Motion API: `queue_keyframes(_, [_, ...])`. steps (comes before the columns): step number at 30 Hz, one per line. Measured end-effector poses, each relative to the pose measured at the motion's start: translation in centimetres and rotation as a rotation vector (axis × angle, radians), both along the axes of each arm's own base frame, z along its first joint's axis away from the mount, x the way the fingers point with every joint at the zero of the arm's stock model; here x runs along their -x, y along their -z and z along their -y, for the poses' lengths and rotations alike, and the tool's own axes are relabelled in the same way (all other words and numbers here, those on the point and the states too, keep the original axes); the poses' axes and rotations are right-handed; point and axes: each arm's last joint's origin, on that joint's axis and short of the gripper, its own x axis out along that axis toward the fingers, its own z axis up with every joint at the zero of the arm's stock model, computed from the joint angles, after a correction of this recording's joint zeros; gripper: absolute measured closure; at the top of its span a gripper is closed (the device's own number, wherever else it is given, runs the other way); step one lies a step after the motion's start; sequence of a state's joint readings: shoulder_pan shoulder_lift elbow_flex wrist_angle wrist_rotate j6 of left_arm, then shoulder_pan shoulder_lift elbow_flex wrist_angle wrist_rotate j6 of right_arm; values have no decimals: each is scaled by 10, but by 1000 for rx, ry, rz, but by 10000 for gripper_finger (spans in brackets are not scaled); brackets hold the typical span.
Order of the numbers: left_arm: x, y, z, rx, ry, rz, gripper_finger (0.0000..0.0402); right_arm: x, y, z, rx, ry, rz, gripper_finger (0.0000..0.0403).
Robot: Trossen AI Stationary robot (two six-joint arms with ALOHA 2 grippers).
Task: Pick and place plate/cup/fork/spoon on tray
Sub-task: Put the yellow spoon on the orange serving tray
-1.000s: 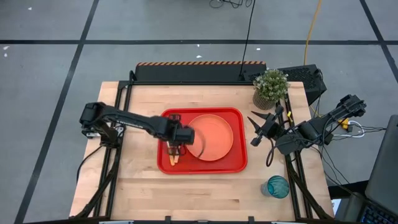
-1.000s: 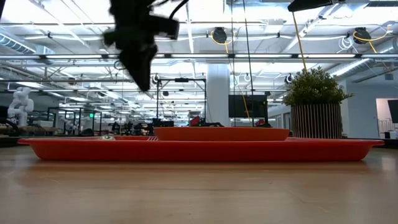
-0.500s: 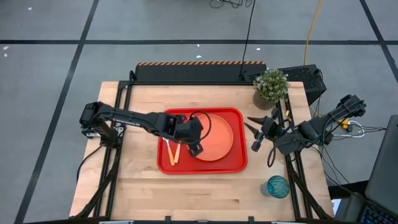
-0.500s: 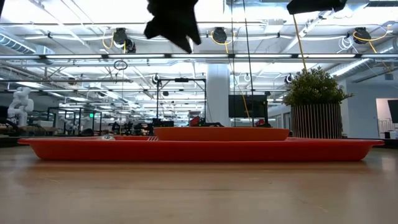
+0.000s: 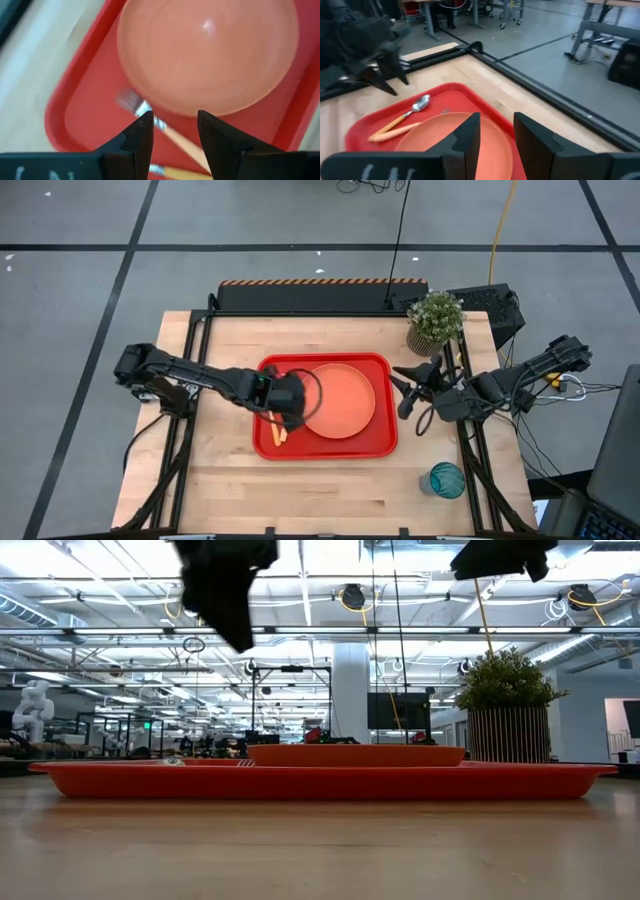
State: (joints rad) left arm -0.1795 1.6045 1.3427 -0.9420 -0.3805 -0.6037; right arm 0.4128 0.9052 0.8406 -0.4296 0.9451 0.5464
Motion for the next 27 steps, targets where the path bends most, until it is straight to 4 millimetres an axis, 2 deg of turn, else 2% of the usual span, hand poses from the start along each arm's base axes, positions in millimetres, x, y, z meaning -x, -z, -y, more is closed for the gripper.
queue_keyframes(4, [28,0,-8,106,-208,73,245,-5,1,9,37,43,-31,294])
queue_keyframes(8, [43,-7,-12,211,-367,155,245,-9,-1,18,81,73,-44,294])
queue_keyframes(13, [42,-7,-9,328,-455,165,245,-14,5,25,76,110,10,294])
queue_keyframes(16, [33,-1,-3,354,-470,180,245,-16,4,32,66,146,37,294])
queue_keyframes(21, [24,-2,9,369,-434,266,245,-16,4,37,61,157,26,293])
queue_keyframes(27, [26,13,14,322,-510,192,245,-16,9,39,22,72,-30,293])
